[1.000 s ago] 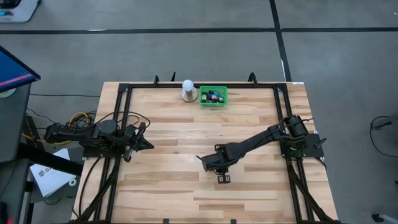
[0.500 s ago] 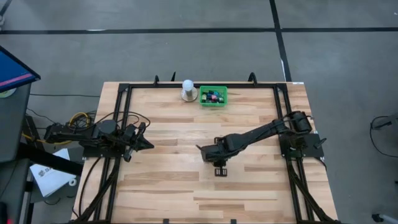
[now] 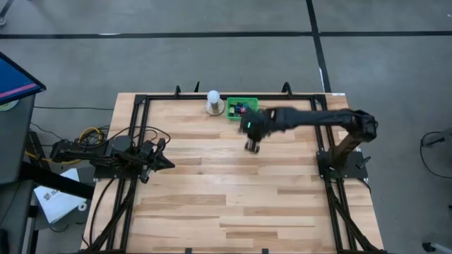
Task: Pick & Place Nail Polish
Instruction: Put the brown nail polish bottle into the green basket, then return to Home Position
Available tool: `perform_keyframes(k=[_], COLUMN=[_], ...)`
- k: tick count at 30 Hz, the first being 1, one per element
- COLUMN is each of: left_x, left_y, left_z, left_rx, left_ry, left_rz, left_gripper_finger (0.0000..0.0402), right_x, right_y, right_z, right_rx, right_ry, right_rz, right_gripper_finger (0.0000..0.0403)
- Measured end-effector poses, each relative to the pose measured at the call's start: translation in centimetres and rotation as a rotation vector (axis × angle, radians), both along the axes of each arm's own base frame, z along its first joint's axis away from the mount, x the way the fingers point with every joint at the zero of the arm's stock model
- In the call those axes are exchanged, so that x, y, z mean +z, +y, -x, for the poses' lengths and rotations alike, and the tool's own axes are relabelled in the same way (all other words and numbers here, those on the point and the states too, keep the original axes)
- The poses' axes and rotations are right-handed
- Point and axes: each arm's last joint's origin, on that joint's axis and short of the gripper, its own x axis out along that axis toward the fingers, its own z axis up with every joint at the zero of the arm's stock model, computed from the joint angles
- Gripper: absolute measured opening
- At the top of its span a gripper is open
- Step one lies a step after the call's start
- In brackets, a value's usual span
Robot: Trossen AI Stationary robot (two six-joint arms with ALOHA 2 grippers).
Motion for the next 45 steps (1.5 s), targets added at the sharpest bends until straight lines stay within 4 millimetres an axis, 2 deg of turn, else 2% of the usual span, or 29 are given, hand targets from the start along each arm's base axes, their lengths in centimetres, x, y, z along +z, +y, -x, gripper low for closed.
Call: perform_keyframes(k=[6, 11, 14, 18, 26, 30, 36, 39, 41, 45], left_x=[0.1, 0.1, 0.1, 0.1, 0.1, 0.1, 0.2, 0.2, 0.4, 0.4], left_y=[0.0, 0.1, 0.1, 0.2, 0.3, 0.3, 0.3, 0.3, 0.3, 0.3], left_z=[0.0, 0.0, 0.0, 0.0, -0.1, -0.1, -0.1, -0.1, -0.1, -0.1], left_rx=[0.005, 0.028, 0.044, 0.067, 0.107, 0.107, 0.107, 0.111, 0.113, 0.117], left_ry=[-0.007, -0.007, -0.007, -0.008, -0.01, -0.013, -0.015, -0.021, -0.033, -0.035], left_rz=[0.001, 0.0, 0.0, -0.001, -0.002, -0.002, 0.002, 0.009, 0.026, 0.057], left_gripper_finger=[0.0, 0.0, 0.0, 0.0, 0.0, 0.0, 0.0, 0.0, 0.0, 0.0], right_x=[0.3, -1.8, -3.3, -4.7, -4.7, -5.2, -4.9, -3.1, -0.5, 6.1], right_y=[-6.8, -10.9, -12.4, -13.4, -14.6, -15.2, -15.5, -15.2, -15.0, -13.2], right_z=[1.9, 2.6, 2.7, 2.1, 0.2, -0.2, -0.1, 0.5, 1.1, 3.8], right_rx=[-0.213, -0.334, -0.369, -0.382, -0.347, -0.357, -0.361, -0.347, -0.305, -0.202], right_ry=[-0.013, 0.038, 0.079, 0.119, 0.113, 0.136, 0.14, 0.102, 0.014, -0.184], right_rz=[0.007, -0.011, -0.035, -0.051, -0.033, -0.034, -0.036, -0.054, -0.056, 0.001], right_gripper_finger=[0.0051, 0.0052, 0.0052, 0.0052, 0.0058, 0.0083, 0.0132, 0.0151, 0.0157, 0.0152])
